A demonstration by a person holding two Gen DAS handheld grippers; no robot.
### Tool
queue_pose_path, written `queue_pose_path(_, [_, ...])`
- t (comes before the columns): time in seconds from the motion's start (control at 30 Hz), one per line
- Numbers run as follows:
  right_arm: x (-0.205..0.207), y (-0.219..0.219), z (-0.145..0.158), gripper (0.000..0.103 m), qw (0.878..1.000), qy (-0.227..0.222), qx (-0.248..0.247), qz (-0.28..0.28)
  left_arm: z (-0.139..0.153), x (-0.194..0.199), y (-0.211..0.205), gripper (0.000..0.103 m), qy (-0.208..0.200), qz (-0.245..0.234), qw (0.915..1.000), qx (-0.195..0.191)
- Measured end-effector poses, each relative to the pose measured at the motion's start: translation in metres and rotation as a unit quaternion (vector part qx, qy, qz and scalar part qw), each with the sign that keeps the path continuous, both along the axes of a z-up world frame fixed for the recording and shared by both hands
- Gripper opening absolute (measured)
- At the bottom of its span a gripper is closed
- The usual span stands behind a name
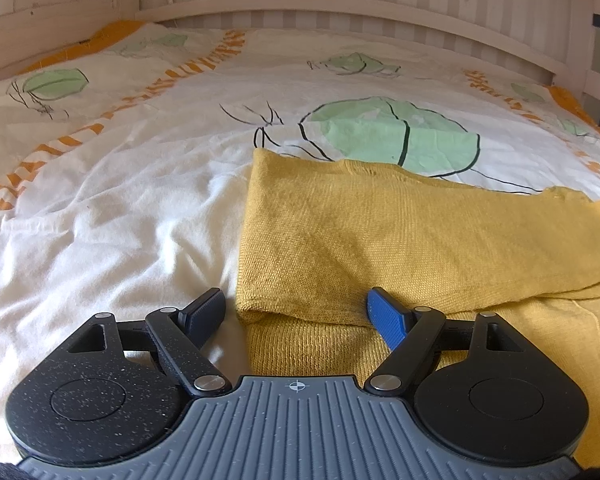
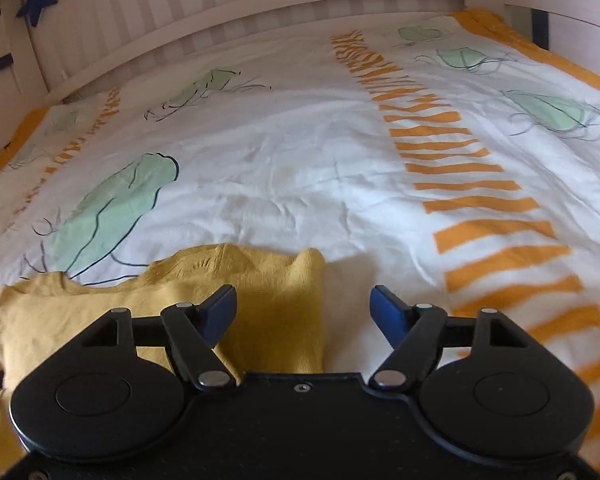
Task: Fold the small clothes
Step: 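Move both tools to the sweater's hem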
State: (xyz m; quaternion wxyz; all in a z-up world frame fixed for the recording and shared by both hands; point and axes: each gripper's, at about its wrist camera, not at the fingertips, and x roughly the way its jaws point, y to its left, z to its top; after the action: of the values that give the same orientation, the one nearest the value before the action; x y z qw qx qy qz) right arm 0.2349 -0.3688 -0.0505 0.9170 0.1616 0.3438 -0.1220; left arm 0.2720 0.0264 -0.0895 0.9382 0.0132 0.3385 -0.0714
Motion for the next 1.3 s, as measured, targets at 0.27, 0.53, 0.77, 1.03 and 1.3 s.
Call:
queue_pose_path(0.27, [-0.07, 0.018, 0.022, 0.092, 0.999, 0.023, 0.044, 0.015, 0.013, -0.005, 0.005, 0.083, 0.077, -0.035, 0.9964, 0.006])
queue_pose_path(0.53, [-0.134, 0.05, 0.021, 0.097, 0.994, 0.063, 0.087, 0.038, 0.022, -0.073, 0.037, 0.083, 0.12, -0.066, 0.9906, -0.007])
queue_pose_path(0.77, [-0.182, 0.057, 0.006, 0.099, 0.984, 0.122, 0.127, 0.016, 0.027, -0.133, 0.057, 0.083, 0.138, -0.103, 0.9849, 0.019])
queue_pose_path(1.03, [-0.224, 0.069, 0.009, 0.1, 0.978, 0.13, 0.157, 0.04, 0.026, -0.171, 0.075, 0.083, 0.159, -0.102, 0.982, -0.005])
queue_pose_path(1.3, [-0.242, 0.079, 0.009, 0.102, 0.968, 0.14, 0.199, 0.066, 0.027, -0.193, 0.087, 0.083, 0.186, -0.116, 0.9753, -0.028])
